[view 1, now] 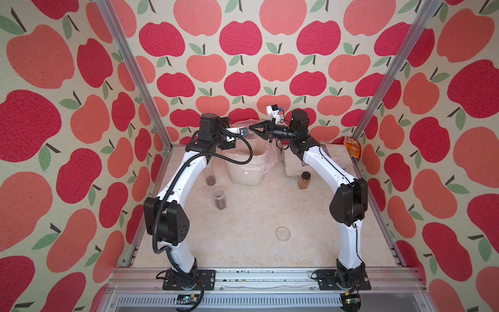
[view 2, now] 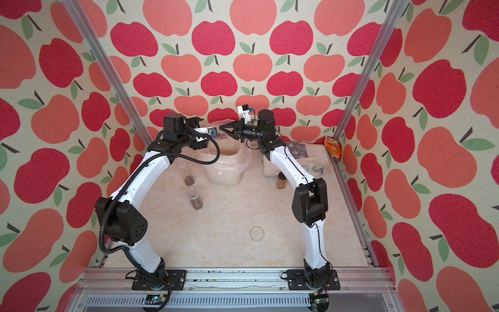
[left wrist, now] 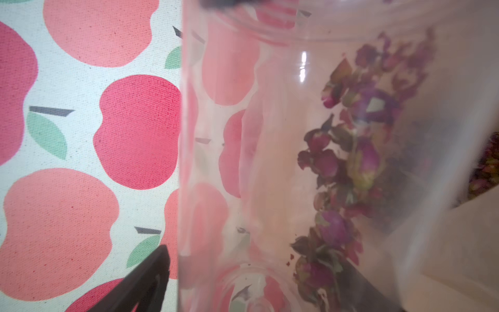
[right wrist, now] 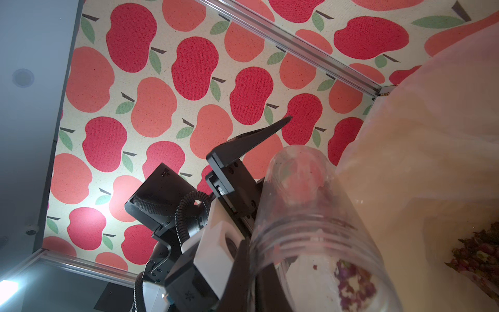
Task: Empty the moldy dried flower tea in the jars
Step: Adjust the jar.
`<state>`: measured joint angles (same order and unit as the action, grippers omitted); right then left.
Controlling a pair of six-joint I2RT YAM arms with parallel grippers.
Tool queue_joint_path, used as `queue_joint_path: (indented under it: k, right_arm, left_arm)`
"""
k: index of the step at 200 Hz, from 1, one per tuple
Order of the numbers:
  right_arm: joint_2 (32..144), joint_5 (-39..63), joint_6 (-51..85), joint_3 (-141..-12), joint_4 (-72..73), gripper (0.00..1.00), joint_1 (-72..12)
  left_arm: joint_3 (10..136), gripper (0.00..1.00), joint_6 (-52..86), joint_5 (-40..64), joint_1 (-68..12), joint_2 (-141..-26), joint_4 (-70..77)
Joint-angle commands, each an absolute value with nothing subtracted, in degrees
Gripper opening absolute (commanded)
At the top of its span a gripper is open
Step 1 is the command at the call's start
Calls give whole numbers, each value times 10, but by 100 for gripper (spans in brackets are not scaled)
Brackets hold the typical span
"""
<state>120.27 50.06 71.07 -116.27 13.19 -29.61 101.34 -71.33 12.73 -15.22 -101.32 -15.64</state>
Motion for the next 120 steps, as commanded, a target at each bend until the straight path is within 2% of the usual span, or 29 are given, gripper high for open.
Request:
queue_joint_path:
  k: [1, 14, 42, 65, 97, 120]
  right_arm:
    - [1184, 502, 724, -1153, 168, 0, -288]
    - [1182, 501, 727, -1147, 177, 0, -285]
    - [1177, 491, 745, -1131, 218, 0, -276]
    - [1175, 488, 764, -1122, 253, 0, -270]
    - [1172, 487, 778, -1112, 289, 0, -269]
    - [1169, 484, 790, -1107, 310, 0, -269]
  left_arm:
    - [1003, 95, -696, 136, -152, -995, -134]
    - [997, 100, -689, 136, -150, -988, -127]
    - [968, 99, -633, 147, -148, -950, -102]
    - [931, 100, -533, 164, -143, -901, -62]
    - [893, 99, -265, 182, -140, -839, 24]
    - [891, 100, 10, 151, -138, -818, 57]
